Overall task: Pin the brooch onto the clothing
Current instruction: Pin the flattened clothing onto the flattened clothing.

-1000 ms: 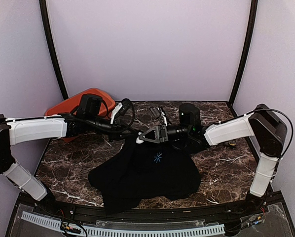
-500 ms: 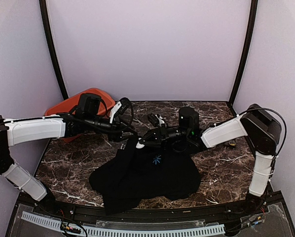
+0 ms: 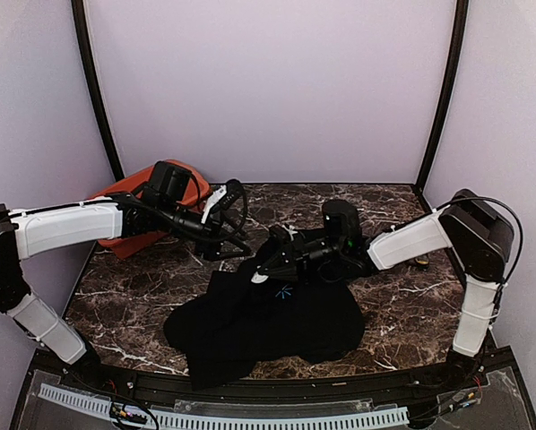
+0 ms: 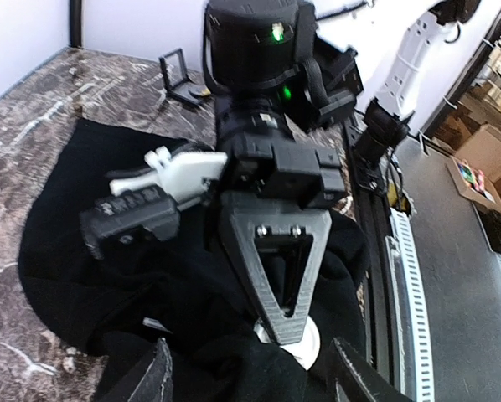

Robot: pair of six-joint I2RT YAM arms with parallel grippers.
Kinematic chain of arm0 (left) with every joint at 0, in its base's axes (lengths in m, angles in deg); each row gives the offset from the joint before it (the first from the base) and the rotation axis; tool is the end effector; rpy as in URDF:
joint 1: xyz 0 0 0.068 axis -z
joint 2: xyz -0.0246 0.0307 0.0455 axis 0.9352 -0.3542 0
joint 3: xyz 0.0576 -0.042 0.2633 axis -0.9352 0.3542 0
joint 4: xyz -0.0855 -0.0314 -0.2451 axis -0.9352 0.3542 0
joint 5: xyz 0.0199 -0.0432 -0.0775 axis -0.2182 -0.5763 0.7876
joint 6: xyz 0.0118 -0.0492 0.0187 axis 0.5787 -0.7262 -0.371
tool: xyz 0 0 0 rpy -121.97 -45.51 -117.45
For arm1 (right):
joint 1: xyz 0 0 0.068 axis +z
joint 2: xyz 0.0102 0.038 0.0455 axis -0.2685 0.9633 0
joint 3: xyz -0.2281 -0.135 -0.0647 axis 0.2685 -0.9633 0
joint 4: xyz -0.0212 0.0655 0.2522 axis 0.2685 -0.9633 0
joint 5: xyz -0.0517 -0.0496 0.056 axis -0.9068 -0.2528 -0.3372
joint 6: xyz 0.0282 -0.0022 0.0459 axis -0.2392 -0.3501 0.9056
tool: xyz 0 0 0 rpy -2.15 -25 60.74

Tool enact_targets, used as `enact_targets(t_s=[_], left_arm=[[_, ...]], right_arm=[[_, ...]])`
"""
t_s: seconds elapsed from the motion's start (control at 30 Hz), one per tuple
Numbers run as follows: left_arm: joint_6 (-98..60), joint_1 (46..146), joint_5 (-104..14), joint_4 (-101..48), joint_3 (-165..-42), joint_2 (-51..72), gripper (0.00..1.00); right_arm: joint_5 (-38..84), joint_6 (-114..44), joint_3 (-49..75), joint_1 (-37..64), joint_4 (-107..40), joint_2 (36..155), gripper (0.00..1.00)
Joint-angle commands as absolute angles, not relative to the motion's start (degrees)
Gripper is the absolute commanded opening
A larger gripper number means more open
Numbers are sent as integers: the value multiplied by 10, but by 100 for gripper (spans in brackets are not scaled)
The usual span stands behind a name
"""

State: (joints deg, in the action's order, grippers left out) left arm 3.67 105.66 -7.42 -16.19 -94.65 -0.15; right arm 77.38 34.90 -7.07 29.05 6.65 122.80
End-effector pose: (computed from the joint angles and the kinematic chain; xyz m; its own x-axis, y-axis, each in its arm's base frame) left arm 0.2549 -0.2195 0.2852 -0.2289 0.3420 -0.9114 0.9717 0.1360 -0.1930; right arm 0.2543 0.2949 0.1830 -0.9562 -0.2918 -0.0217 -0.0532 0.1002 0.9935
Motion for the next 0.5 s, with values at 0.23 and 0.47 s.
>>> enact_targets(t_s=[0.23,0.47], left_arm=[[128,1094,-31,-23,-985,-48,61],[127,1098,-39,-35,-979,-39,59]], right_arm=[[820,280,-21,289,-17,1184,0],[827,266,-18,291,-27,1177,0]])
